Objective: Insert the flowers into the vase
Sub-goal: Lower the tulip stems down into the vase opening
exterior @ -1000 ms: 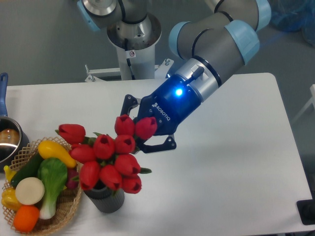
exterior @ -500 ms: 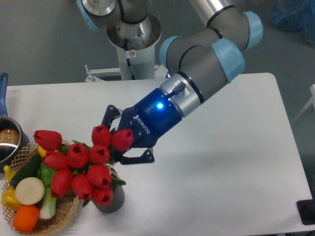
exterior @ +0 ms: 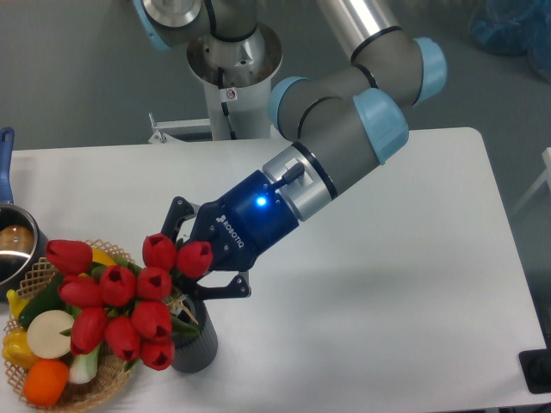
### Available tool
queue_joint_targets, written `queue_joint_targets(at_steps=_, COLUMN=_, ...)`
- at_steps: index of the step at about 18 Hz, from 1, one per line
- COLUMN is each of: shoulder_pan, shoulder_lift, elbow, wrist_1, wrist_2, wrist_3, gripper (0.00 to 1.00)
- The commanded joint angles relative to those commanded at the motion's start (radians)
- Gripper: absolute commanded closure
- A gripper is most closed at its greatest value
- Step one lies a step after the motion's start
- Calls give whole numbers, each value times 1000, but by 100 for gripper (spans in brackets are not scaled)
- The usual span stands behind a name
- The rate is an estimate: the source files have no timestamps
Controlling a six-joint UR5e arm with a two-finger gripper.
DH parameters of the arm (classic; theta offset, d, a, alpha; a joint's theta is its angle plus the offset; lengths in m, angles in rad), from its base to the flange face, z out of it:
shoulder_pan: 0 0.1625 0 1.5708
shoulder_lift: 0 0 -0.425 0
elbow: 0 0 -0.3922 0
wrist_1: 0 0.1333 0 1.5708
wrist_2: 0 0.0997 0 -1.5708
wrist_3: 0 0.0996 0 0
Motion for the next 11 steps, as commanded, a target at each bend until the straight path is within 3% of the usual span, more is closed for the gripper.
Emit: queue_joint_targets(at_steps=11, shoulder_pan=-17, shoulder_lift=-26, elbow=-34, wrist_1=0, wrist_2=9, wrist_3=40, gripper=92)
